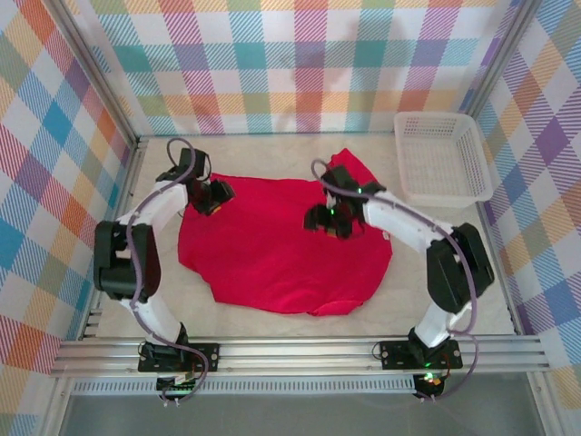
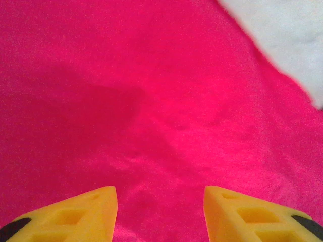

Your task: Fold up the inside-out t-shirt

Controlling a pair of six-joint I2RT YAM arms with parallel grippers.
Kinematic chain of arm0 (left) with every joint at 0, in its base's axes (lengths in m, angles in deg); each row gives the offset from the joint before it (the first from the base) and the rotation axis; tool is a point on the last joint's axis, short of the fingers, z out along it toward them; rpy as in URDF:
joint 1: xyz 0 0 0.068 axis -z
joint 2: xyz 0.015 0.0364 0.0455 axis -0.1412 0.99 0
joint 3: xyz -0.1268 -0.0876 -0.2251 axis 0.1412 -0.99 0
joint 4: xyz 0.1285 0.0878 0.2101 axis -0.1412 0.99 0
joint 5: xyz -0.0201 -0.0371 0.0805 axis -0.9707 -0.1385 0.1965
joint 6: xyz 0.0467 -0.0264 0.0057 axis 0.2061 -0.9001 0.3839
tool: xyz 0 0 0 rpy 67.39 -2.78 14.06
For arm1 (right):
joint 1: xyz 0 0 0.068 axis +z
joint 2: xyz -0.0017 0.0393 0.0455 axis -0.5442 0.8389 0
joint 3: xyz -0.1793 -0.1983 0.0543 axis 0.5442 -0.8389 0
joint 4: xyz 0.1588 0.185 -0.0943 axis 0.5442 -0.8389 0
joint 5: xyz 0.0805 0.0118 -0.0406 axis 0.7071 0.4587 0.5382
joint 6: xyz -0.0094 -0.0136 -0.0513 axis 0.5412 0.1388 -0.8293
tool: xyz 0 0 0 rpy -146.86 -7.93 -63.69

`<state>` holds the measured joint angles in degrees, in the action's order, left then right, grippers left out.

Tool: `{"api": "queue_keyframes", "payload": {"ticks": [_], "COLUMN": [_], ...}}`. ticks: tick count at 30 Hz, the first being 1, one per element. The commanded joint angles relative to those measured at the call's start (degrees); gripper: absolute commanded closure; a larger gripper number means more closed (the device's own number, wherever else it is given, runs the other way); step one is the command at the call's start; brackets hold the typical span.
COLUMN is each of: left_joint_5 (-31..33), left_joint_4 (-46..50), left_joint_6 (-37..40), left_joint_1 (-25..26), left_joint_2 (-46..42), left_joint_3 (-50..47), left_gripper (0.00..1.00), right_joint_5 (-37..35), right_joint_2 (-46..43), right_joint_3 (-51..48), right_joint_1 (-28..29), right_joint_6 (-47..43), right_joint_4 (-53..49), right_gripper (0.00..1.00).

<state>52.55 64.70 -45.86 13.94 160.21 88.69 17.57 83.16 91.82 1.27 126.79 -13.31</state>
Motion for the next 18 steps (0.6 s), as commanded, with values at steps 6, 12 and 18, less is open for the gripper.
{"api": "queue_keyframes", "payload": {"ticks": [6,12,18], "left_joint_5": [-0.44,-3.11,-5.05], "left_joint_4": [-2.61,-8.66,-20.43], "left_joint_6": [-1.17,-4.99,-13.18], "left_joint_1": [-2.17,-8.08,-7.08], "left_joint_2": [6.65,4.38,-5.25], "left_joint_3": [-0.12,-11.30,-28.92], "left_gripper": [0.55,0.56,0.57], "right_joint_5": [-0.78,-2.01,-4.51], "right_joint_2": [2.38,17.40,39.42], "right_joint_3": [-10.39,2.83,39.48], "right_joint_1": [-1.06,-7.87,-10.07], "right_joint_6": [7.82,2.39,-3.67], "right_joint_4": [10.86,6.90,-6.96], "right_gripper": [0.35,0.36,0.37]}}
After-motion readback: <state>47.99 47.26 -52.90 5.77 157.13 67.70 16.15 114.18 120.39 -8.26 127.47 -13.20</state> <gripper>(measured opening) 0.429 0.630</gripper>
